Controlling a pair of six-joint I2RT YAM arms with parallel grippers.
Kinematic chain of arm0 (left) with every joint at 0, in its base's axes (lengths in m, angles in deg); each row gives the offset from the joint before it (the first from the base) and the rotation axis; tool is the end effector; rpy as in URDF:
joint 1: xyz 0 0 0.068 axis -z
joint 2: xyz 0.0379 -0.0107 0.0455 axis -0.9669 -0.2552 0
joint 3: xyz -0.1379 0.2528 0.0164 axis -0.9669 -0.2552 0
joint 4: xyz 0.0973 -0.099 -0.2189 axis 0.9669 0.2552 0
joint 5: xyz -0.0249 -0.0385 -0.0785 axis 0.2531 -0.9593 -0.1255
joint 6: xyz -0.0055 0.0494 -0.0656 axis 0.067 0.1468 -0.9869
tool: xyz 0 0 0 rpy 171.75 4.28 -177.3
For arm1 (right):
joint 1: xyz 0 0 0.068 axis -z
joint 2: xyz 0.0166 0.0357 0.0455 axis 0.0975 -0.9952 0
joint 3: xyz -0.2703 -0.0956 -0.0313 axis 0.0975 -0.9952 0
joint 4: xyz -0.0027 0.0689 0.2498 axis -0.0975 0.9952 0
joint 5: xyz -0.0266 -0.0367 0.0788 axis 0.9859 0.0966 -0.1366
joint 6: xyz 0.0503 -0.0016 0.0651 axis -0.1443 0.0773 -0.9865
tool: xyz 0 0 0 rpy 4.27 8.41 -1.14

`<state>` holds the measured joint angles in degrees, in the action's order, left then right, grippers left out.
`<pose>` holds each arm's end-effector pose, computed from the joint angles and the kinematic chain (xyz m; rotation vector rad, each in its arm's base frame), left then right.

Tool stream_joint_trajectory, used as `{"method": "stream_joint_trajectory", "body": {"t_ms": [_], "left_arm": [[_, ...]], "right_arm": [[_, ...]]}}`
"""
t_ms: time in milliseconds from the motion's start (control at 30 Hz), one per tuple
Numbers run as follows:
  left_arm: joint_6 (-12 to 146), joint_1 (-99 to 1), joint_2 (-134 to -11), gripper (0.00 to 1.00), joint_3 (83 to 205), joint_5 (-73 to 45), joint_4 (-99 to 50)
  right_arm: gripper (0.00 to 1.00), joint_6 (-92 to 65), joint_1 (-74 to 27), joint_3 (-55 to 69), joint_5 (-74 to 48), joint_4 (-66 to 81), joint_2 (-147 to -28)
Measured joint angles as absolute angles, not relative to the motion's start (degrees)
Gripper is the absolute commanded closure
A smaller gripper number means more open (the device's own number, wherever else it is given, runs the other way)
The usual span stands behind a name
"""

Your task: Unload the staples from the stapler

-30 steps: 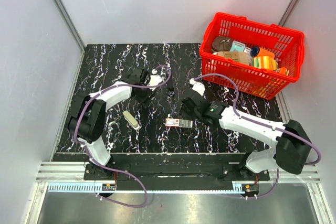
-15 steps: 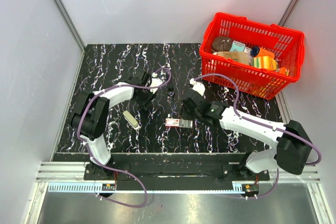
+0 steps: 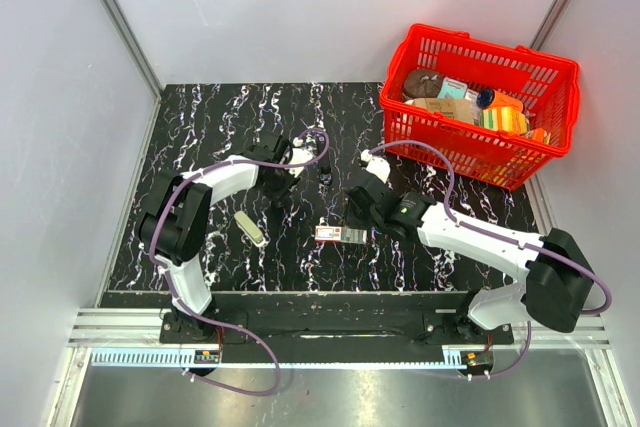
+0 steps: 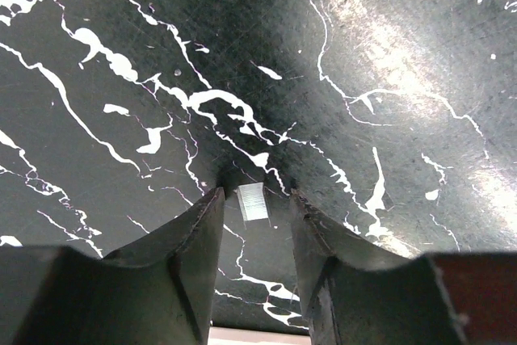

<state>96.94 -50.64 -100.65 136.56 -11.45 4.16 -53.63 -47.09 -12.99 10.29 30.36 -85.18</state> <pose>0.3373 -0.1619 0.1465 1.0200 2.5159 -0.1642 0.2036 0.2355 0.2452 0.0104 2.4059 0.5232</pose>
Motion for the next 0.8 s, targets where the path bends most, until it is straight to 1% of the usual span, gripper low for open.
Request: {"method": "stream_joint_trajectory", "body": {"t_ms": [300,500,800], "left_arm": [[96.7,-50.5,-100.6,0.61,136.4,-11.4,4.1],[96.6,-50.4,-100.2,0.74,135.8,-11.4,3.7],[96.6,-50.3,-99.6,0.86,135.0,-11.5,3.5]], "right_arm": [[0.95,-53.6,-47.1,-13.0,10.3,30.4,-85.2],[0.96,-53.6,-47.1,-13.0,10.3,30.4,-85.2],[0.97,-53.1,-47.1,-13.0,10.8,30.8,-85.2]]}}
